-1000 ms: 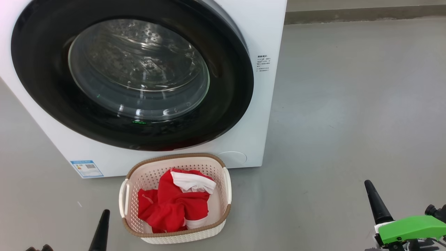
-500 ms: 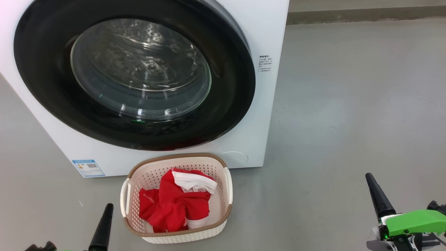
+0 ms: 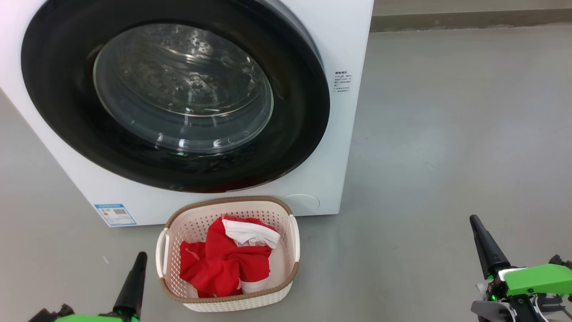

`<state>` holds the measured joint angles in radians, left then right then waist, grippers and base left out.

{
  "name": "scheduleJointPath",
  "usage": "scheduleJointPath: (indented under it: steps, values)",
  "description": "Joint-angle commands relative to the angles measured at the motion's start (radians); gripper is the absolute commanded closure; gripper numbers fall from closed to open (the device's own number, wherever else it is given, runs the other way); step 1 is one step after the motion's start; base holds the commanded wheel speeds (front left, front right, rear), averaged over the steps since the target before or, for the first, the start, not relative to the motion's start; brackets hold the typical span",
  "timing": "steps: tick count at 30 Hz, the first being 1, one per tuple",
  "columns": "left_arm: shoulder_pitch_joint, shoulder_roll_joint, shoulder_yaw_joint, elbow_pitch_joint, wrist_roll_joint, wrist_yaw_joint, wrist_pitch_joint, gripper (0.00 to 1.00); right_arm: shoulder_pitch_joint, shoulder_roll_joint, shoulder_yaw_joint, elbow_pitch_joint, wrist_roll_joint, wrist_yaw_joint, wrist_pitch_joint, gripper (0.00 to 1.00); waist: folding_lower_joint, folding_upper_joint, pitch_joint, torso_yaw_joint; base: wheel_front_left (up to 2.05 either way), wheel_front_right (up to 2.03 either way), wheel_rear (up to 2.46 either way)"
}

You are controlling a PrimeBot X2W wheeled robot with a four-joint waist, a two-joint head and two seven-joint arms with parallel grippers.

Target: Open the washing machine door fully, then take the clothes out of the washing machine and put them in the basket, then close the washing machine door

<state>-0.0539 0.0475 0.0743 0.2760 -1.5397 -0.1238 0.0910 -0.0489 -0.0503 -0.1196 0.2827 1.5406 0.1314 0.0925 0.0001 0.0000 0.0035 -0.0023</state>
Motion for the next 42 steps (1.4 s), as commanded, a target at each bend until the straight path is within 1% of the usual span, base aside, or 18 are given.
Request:
scheduleJointPath:
  steps: [1, 6, 42]
  values:
    - [-0.048, 0.006, 0.038, -0.03, -0.026, -0.007, 0.01, 1.0, -0.053, -0.003, 0.011, -0.034, 0.027, -0.001, 0.008, 1.0, 0.0, 0.0, 0.0, 0.0, 0.0, 0.0, 0.0]
    - [-0.054, 0.003, 0.04, -0.031, -0.069, -0.007, 0.023, 1.0, -0.059, -0.001, 0.006, -0.038, 0.069, -0.001, 0.02, 1.0, 0.0, 0.0, 0.0, 0.002, 0.0, 0.0, 0.0]
    - [-0.054, 0.003, 0.04, -0.031, -0.069, -0.007, 0.022, 1.0, -0.059, -0.001, 0.006, -0.038, 0.068, -0.001, 0.021, 1.0, 0.0, 0.0, 0.0, 0.002, 0.0, 0.0, 0.0]
